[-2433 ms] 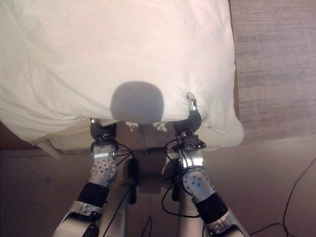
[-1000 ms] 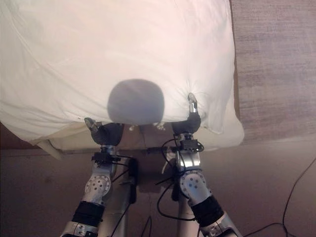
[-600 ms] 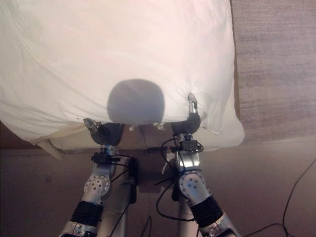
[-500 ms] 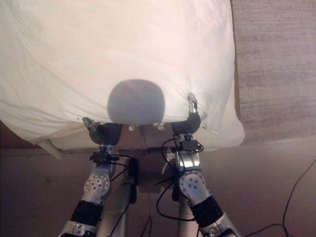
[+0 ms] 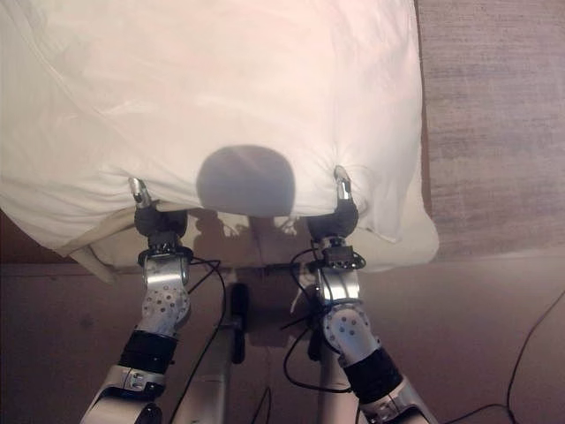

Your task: Make the bed

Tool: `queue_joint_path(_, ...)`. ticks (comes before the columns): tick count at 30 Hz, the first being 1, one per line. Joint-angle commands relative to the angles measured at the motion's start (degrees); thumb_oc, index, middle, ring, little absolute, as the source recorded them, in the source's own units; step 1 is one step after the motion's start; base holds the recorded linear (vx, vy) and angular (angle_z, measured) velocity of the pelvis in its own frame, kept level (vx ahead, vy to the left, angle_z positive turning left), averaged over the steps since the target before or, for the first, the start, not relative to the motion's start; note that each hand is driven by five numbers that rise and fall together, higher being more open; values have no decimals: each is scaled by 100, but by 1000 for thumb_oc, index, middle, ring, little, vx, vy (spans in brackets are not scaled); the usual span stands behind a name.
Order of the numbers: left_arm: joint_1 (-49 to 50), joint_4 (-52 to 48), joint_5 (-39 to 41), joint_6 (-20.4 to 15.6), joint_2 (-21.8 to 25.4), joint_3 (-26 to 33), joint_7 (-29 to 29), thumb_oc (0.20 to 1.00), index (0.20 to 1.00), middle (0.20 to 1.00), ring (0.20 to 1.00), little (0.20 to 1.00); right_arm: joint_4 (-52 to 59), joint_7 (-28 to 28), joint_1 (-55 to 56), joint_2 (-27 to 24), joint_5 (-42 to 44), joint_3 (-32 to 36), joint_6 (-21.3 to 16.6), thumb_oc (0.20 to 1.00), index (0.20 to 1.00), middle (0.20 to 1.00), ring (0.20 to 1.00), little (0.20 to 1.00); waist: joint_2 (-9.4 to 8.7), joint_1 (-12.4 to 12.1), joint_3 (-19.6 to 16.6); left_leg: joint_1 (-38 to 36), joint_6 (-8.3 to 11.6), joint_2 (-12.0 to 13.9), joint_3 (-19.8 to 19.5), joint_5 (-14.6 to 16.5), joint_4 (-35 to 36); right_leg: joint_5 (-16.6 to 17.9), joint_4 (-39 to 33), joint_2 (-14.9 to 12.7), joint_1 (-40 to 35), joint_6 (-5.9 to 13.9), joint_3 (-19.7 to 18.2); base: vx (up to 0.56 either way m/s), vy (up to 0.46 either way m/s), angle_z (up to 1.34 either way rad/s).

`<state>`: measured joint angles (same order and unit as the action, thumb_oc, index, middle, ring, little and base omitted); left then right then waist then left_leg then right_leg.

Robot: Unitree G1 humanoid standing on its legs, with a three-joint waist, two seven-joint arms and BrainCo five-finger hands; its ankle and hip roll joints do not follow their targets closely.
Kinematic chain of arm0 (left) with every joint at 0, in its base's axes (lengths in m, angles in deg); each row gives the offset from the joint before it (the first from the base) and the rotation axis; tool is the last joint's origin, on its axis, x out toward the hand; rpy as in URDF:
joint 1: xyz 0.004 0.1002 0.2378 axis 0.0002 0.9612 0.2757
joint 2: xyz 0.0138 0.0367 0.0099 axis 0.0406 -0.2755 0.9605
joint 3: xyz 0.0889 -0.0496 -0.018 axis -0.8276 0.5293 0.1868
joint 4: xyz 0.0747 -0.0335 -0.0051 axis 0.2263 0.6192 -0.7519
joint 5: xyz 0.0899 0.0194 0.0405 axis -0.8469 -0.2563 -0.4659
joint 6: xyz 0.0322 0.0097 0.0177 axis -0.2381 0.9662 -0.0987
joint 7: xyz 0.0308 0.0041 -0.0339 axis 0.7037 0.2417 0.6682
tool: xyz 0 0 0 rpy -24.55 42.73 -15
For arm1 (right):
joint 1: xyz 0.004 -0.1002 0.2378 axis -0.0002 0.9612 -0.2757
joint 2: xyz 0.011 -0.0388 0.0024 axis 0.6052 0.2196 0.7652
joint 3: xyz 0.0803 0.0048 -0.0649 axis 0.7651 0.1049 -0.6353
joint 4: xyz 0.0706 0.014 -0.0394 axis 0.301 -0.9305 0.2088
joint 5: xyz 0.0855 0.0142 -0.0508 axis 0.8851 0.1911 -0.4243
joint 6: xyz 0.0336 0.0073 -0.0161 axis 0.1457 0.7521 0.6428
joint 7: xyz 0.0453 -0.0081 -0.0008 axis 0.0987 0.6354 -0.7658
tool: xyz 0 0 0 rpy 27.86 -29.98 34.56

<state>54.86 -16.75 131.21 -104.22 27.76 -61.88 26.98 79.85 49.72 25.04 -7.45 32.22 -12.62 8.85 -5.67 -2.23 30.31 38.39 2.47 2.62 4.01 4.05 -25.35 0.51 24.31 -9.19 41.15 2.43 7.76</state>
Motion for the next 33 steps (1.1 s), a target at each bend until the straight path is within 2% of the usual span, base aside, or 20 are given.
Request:
queue_joint_path(1, -60, -37, -389, -693, 322, 888, 447, 1000, 1000, 1000, 1000, 1000, 1352, -271, 527, -192, -291, 588, -339, 200, 200, 200, 200, 200, 239, 182, -586, 200, -186, -268, 15, -230, 352, -233, 57, 160, 9, 343, 166, 0, 0, 0)
queue_joint_path(10, -301, -25, -839, -1032, 482, 1238, 1351, 1000, 1000, 1000, 1000, 1000, 1375, -41, 675, -288, -359, 605, -310, 200, 200, 200, 200, 200, 291, 225, -601, 77, -133, -251, 9, -315, 510, -208, -84, 194, -115, 337, 150, 0, 0, 0)
queue_joint_path(11, -311, -33, -884, -1059, 462, 1243, 1436, 900, 900, 900, 900, 900, 1357, 6, 694, -313, -391, 596, -299, 200, 200, 200, 200, 200, 292, 229, -603, 90, -125, -254, 8, -372, 538, -172, -121, 195, -120, 328, 159, 0, 0, 0)
queue_joint_path(12, -306, -36, -890, -1058, 459, 1242, 1442, 856, 856, 856, 856, 856, 1357, 8, 699, -313, -392, 595, -298, 200, 200, 200, 200, 200, 294, 229, -599, 67, -120, -252, 5, -340, 534, -201, -112, 197, -141, 335, 158, 0, 0, 0)
queue_joint_path(14, -334, -60, -954, -1131, 425, 1289, 1594, 200, 200, 200, 200, 200, 1349, 88, 733, -316, -440, 598, -313, 200, 200, 200, 200, 200, 331, 230, -613, 50, -76, -253, -5, -456, 639, -162, -203, 210, -166, 321, 164, 5, -38, -4)
queue_joint_path(21, 5, -255, -1007, -1056, 244, 1253, 1529, 200, 200, 200, 200, 200, 1239, 142, 849, -360, -535, 677, -298, 200, 200, 200, 200, 200, 503, 228, -664, -261, -10, -240, -104, -659, 1072, -245, -297, 269, -374, 277, 203, 6, -62, -2)
queue_joint_path(23, 8, -258, -1010, -1056, 242, 1253, 1532, 200, 200, 200, 200, 200, 1239, 142, 851, -361, -535, 677, -298, 200, 200, 200, 200, 200, 504, 230, -669, -263, -10, -241, -105, -673, 1089, -236, -309, 269, -374, 276, 205, 17, -63, -1)
queue_joint_path(24, 305, -477, -995, -975, 74, 1181, 1355, 200, 200, 200, 200, 200, 1073, 236, 912, -393, -662, 723, -261, 200, 200, 200, 200, 200, 543, 201, -705, -479, 81, -208, -155, -784, 1332, -354, -337, 330, -518, 228, 255, 45, -186, -1)
queue_joint_path(27, 481, -597, -907, -849, -47, 1066, 1024, 200, 200, 200, 200, 200, 775, 426, 1028, -412, -839, 754, -219, 200, 200, 200, 200, 200, 464, 180, -699, -617, 239, -160, -255, -942, 1353, -402, -584, 396, -832, 161, 344, 20, -195, 7)
queue_joint_path(28, 483, -596, -898, -850, -47, 1064, 1013, 200, 200, 200, 200, 200, 778, 431, 1027, -411, -843, 757, -219, 200, 200, 200, 200, 200, 471, 182, -698, -603, 238, -157, -263, -970, 1357, -370, -608, 400, -831, 153, 354, 9, -170, 7)
queue_joint_path(29, 517, -701, -880, -859, -168, 970, 858, 200, 200, 200, 200, 200, 617, 554, 1038, -463, -999, 806, -210, 200, 200, 200, 200, 200, 341, 102, -598, -631, 347, -238, -513, -943, 1052, -433, -622, 381, -1030, 93, 340, -22, -97, 14)
queue_joint_path(30, 514, -702, -876, -860, -168, 966, 854, 200, 200, 200, 200, 200, 617, 557, 1033, -462, -1003, 812, -209, 200, 200, 200, 200, 200, 346, 104, -591, -619, 345, -239, -520, -968, 1052, -409, -634, 381, -1027, 89, 348, 5, -107, 29)
queue_joint_path(31, 555, -739, -874, -854, -194, 950, 802, 200, 200, 200, 200, 200, 530, 614, 1018, -483, -1073, 809, -196, 200, 200, 200, 200, 200, 288, 65, -594, -710, 341, -277, -697, -909, 1059, -420, -627, 363, -1077, 83, 322, 24, -17, 29)
queue_joint_path(32, 630, -815, -843, -834, -248, 955, 731, 200, 200, 200, 200, 200, 482, 631, 1025, -489, -1061, 817, -220, 200, 200, 200, 200, 200, 235, 61, -597, -815, 318, -147, -761, -868, 1110, -496, -562, 349, -1090, 65, 280, 25, -22, 13)
queue_joint_path(33, 702, -908, -839, -802, -301, 905, 665, 200, 200, 200, 200, 200, 423, 660, 1034, -520, -1079, 850, -256, 200, 200, 200, 200, 200, 196, 82, -601, -931, 288, 90, -714, -940, 1254, -497, -542, 312, -1109, 60, 268, 22, 66, -2)
